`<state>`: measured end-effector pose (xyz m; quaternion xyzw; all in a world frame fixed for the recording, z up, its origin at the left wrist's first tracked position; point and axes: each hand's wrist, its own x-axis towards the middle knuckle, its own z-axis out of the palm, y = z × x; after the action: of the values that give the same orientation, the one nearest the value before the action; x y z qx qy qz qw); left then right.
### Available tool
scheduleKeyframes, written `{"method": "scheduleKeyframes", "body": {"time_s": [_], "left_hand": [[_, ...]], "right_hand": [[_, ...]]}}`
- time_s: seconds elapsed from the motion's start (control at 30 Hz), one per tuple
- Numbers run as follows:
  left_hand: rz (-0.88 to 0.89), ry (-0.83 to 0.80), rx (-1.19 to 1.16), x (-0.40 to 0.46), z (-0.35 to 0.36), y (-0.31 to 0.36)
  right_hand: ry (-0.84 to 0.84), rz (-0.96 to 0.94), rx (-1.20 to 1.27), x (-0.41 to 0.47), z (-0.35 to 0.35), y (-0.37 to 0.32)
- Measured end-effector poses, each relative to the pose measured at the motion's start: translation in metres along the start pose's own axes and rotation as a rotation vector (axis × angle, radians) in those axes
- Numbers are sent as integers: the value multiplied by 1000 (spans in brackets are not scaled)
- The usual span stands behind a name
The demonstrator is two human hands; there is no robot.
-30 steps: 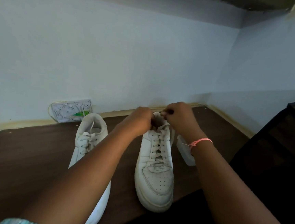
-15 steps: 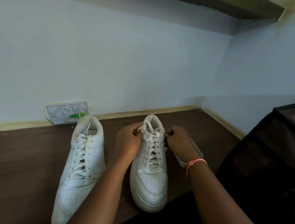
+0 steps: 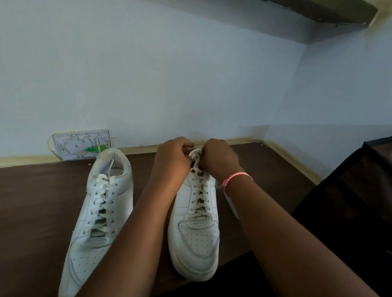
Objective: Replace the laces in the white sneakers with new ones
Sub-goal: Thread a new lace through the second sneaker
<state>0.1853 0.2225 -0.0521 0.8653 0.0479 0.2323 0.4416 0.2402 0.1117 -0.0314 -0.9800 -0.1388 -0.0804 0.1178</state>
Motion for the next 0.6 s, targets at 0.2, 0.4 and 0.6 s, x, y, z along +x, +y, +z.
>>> {"method": "scheduleKeyframes", "body": {"time_s": [0.2,0.4,0.6], "left_hand": [[81,-19,-19,-23,14,-15],[100,-169,253,-31,26,-20],[76,-100,103,-31,24,-21]], "right_hand": [[100,146,469,-24,-9,23],[-28,67,356,-49,5,31],[157,20,502,-36,-10,16]]}}
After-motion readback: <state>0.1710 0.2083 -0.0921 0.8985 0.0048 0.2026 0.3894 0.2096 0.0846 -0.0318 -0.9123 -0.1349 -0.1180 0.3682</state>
